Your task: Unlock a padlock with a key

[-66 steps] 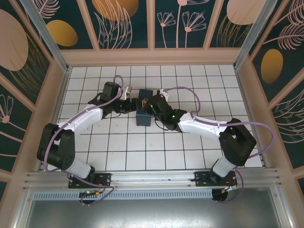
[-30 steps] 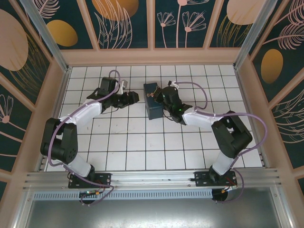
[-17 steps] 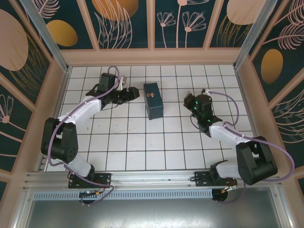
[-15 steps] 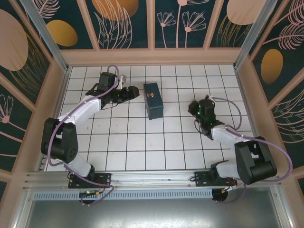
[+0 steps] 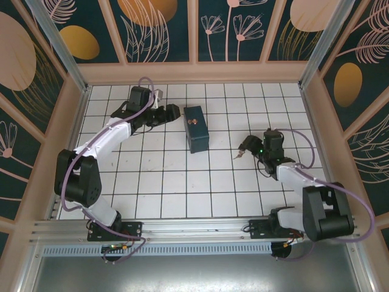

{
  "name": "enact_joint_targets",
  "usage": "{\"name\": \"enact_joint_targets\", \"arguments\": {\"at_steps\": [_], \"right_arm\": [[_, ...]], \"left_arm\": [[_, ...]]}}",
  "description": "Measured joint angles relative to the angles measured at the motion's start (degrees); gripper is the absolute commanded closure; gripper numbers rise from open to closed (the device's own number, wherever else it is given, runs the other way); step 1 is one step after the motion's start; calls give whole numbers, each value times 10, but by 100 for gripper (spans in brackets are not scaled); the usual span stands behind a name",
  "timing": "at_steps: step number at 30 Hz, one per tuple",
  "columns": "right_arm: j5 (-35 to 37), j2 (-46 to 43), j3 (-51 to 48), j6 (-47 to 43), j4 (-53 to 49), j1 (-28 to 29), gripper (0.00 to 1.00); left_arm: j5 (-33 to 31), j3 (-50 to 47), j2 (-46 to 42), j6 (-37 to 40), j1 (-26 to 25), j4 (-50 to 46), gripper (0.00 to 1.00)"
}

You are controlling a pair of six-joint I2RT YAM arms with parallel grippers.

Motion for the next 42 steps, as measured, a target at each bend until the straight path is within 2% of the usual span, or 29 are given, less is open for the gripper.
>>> {"name": "enact_joint_targets", "arguments": {"at_steps": [3,5,7,10,15,18,24,34,39,42], "right_arm": [[-24,-6,46,-1,5,4,68],[-49,36,88,3,29,13,80],[-77,105,133,7,58,28,87],[-115,211,190,12,85,51,91],[-180,345,269,29,107,76,93],[-211,392,291,47,128,90,94],[-256,442,308,90,167,128,95],[-263,501,363,135,200,169,94],[-267,553,405,141,193,206,85],[-257,553,421,134,168,210,79]], "left_arm": [[17,11,19,-5,-13,2,19],[26,21,38,-10,-20,9,19],[38,24,55,-20,-26,21,19],[56,24,75,-36,-32,33,19],[87,24,86,-66,-36,71,19],[104,24,90,-81,-38,94,19],[120,24,110,-95,-39,118,19],[90,8,92,-104,-21,144,19],[71,-3,73,-106,-26,140,18],[54,-5,70,-104,-23,137,19]]}}
